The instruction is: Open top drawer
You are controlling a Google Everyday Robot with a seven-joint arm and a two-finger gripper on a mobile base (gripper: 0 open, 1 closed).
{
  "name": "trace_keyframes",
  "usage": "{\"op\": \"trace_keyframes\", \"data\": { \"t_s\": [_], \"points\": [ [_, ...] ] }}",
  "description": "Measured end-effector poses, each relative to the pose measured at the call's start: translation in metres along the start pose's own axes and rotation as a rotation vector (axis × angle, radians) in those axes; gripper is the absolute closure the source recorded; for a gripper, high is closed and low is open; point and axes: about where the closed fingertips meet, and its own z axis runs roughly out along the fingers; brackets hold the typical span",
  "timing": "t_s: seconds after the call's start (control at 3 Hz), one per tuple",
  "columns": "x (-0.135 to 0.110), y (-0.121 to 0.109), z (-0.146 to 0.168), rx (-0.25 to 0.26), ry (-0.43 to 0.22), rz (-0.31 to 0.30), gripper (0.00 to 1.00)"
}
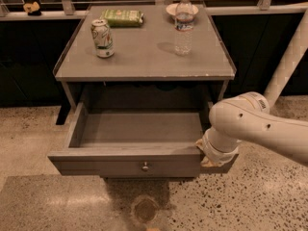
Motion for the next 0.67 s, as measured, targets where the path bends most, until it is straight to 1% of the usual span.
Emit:
{"op": "trace_keyframes", "data": {
  "t_s": [0.33, 0.67],
  "points": [
    [-0.0001, -0.0002, -0.0017, 0.0, 0.0, 0.0, 1.0],
    [-0.0007, 0.0054, -0.0018, -0.019, -0.007, 0.0, 1.0]
  ]
}}
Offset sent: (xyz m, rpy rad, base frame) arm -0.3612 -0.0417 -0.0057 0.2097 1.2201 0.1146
